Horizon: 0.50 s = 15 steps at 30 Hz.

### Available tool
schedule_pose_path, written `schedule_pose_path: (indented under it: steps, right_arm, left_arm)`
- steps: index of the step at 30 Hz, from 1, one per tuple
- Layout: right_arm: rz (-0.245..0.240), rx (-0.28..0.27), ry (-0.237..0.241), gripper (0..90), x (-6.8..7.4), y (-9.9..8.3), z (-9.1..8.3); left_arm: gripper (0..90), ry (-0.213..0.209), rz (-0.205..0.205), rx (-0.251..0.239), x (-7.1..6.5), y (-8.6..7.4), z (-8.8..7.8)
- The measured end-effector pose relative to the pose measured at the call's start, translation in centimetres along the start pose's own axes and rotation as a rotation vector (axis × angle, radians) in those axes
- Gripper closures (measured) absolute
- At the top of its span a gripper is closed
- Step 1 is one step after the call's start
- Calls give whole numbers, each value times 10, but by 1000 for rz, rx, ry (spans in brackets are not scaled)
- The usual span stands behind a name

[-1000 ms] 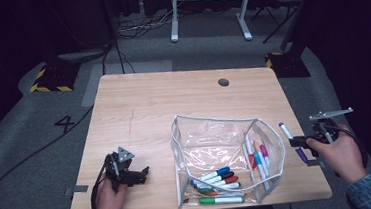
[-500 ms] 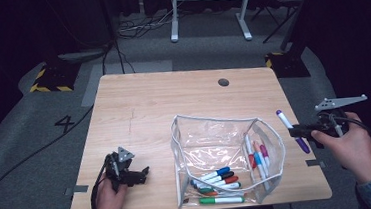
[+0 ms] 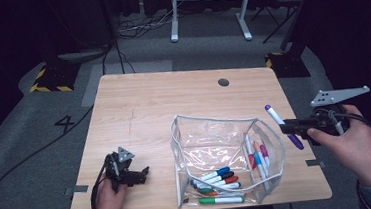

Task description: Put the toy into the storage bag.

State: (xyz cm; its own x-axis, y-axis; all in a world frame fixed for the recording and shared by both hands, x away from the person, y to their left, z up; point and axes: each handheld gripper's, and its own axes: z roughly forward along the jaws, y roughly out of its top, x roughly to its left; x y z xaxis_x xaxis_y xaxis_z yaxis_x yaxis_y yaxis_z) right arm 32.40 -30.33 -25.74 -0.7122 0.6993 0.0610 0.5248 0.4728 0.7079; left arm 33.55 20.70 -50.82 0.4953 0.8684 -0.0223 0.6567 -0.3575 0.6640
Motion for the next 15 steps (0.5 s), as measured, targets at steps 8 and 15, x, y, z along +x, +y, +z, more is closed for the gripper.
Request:
schedule_pose_path:
  steps: [8, 15]
  right_arm:
    - [-110, 31, 88, 770, 35, 20, 11]
    - [-189, 90, 144, 770, 61, 32, 31]
  left_arm:
    - [0, -1, -5, -2, 0, 0, 0]
    - [0, 0, 0, 0, 0, 0, 0]
